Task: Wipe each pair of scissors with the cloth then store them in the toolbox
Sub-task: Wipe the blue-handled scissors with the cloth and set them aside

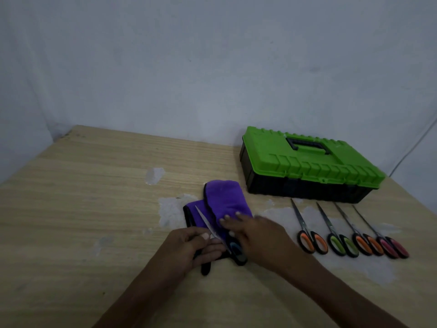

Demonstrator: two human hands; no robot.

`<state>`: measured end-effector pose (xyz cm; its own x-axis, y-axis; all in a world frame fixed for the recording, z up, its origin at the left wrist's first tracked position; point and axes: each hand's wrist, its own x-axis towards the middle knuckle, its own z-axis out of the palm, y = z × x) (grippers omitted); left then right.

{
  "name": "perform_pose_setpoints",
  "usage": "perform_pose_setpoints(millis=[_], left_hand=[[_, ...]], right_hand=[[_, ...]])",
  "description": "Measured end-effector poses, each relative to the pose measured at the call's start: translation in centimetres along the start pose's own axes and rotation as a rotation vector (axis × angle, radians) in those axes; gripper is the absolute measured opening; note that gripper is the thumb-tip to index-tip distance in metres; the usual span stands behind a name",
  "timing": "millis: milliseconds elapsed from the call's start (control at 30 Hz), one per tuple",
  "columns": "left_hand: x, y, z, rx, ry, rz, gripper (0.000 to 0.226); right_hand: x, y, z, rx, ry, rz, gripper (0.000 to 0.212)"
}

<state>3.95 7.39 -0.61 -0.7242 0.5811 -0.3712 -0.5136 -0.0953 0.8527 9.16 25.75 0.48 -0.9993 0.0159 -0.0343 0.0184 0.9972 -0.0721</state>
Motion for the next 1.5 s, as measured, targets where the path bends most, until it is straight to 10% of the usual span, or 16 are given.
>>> perform_pose_setpoints(millis=[800, 1100, 1267, 1500], left_hand=[[1.0, -0.1, -0.7, -0.021, -0.034, -0.035, 0.02], [0.0, 0.1, -0.1, -0.054, 0.019, -0.021, 0.017], [0.2, -0.1, -0.1, -0.017, -0.004, -0.011, 0.021], [0.0, -0.2, 0.0, 0.008, 0.004, 0.031, 0.019]], right_hand=[[8.6, -3.4, -1.4, -0.012, -0.187, -0.092, 0.036], [3.0, 1.5, -3.0, 0.553, 0.475, 0.107, 0.022], [-1.0, -0.4, -1.1, 0.287, 0.08, -0.116, 0.035], [1.2, 0.6, 0.1, 0.016, 0.066, 0.004, 0.041]])
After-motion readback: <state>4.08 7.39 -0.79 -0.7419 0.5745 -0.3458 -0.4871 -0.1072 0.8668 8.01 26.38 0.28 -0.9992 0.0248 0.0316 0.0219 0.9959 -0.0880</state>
